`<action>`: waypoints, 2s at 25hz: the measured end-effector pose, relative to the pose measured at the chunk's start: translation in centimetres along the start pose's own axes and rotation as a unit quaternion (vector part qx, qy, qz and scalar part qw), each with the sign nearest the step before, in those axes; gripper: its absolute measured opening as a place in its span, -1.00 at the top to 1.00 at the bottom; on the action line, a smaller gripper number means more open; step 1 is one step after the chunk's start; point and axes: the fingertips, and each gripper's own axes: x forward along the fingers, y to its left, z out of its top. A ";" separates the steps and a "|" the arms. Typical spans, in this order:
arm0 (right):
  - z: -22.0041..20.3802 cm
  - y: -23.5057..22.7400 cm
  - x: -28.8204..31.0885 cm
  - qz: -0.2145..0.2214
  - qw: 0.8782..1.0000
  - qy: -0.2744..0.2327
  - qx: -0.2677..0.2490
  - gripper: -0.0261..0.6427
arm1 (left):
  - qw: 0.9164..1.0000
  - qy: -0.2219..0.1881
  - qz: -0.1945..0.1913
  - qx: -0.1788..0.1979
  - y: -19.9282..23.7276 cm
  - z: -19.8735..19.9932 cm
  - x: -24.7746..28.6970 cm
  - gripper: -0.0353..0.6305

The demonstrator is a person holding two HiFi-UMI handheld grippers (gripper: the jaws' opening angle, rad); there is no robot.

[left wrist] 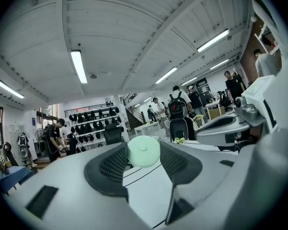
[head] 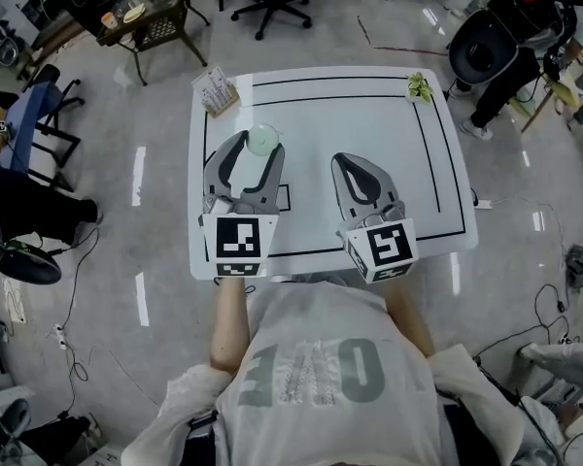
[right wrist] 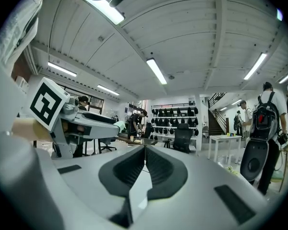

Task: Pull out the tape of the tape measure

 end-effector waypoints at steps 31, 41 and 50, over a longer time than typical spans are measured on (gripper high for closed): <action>2.3 6.8 -0.5 0.171 0.940 -0.001 -0.295 0.67 | 0.982 0.024 -0.175 0.067 -5.7 -0.1 -3.5 0.20; 1.5 7.6 -0.4 0.189 0.943 0.009 -0.273 0.82 | 0.980 0.027 -0.184 0.075 -5.5 -0.7 -3.8 0.20; 1.6 7.5 -0.3 0.185 0.943 0.015 -0.278 0.82 | 0.979 0.026 -0.186 0.076 -5.6 -0.6 -3.6 0.20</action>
